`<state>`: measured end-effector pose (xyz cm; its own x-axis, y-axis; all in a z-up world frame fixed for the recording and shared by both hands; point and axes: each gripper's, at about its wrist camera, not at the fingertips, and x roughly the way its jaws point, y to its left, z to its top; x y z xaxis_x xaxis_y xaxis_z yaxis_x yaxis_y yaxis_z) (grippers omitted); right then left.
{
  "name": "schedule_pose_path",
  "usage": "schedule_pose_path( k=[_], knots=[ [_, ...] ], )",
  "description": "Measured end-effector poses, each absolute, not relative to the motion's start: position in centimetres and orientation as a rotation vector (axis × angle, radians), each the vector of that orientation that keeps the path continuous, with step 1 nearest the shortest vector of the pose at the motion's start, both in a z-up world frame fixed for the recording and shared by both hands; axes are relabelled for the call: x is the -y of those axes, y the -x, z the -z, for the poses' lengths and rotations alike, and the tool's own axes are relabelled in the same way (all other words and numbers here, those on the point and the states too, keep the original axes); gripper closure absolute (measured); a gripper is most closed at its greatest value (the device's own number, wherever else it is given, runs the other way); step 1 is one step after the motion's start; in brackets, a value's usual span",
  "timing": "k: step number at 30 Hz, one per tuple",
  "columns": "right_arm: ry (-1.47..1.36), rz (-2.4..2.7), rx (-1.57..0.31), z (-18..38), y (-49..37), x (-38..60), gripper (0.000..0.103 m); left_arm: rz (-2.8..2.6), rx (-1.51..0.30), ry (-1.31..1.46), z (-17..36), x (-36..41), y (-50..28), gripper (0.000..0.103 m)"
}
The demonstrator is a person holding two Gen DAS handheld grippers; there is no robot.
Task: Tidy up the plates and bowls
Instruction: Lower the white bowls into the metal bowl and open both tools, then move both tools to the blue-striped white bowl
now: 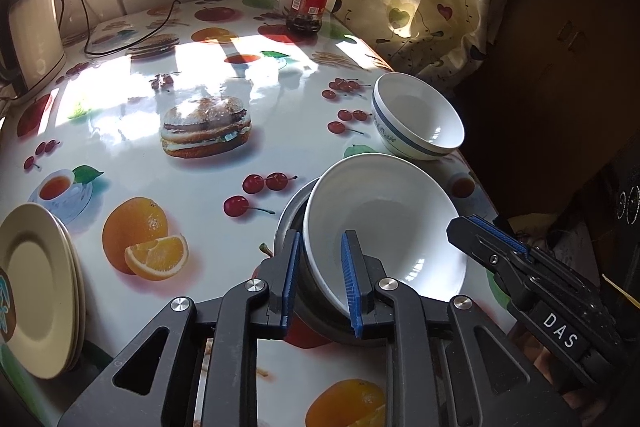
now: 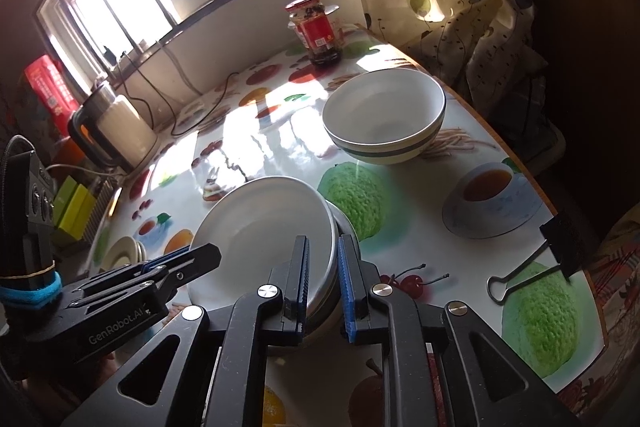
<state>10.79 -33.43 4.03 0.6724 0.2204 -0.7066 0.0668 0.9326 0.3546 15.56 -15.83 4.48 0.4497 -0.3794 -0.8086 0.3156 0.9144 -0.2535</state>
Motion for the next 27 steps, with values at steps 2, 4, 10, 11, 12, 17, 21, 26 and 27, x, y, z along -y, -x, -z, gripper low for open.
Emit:
schedule_pose_path(
  k=[2, 4, 10, 11, 12, 17, 21, 26, 27],
  knots=[
    [-0.364, -0.09, -0.828, -4.2, -10.8, 33.3, 0.078, 0.423, -1.009, 0.06, -4.8, 15.9, -15.5, 0.071],
    [-0.357, -0.087, -0.821, -4.6, -10.9, 33.2, 0.075, 0.42, -0.997, 0.054, -5.1, 15.8, -15.5, 0.07],
    [-0.353, -0.077, -0.81, -4.9, -11.0, 33.4, 0.07, 0.415, -0.976, 0.041, -5.8, 15.9, -15.6, 0.065],
    [-0.353, -0.074, -0.811, -4.9, -11.0, 33.5, 0.07, 0.415, -0.974, 0.044, -5.9, 15.9, -15.6, 0.065],
    [-0.353, -0.073, -0.81, -5.0, -11.1, 33.5, 0.069, 0.418, -0.972, 0.046, -6.0, 15.9, -15.7, 0.065],
    [-0.349, -0.062, -0.804, -5.2, -11.3, 33.9, 0.068, 0.407, -0.959, 0.031, -6.5, 16.3, -16.1, 0.065],
    [-0.345, -0.05, -0.798, -5.5, -11.6, 34.4, 0.067, 0.406, -0.944, 0.018, -7.0, 16.7, -16.5, 0.065],
    [-0.335, -0.032, -0.789, -5.8, -12.1, 35.1, 0.065, 0.402, -0.936, 0.016, -7.4, 17.0, -17.3, 0.065],
    [-0.332, -0.028, -0.787, -5.9, -12.2, 35.3, 0.065, 0.402, -0.932, 0.01, -7.5, 17.2, -17.4, 0.065]
  ],
)
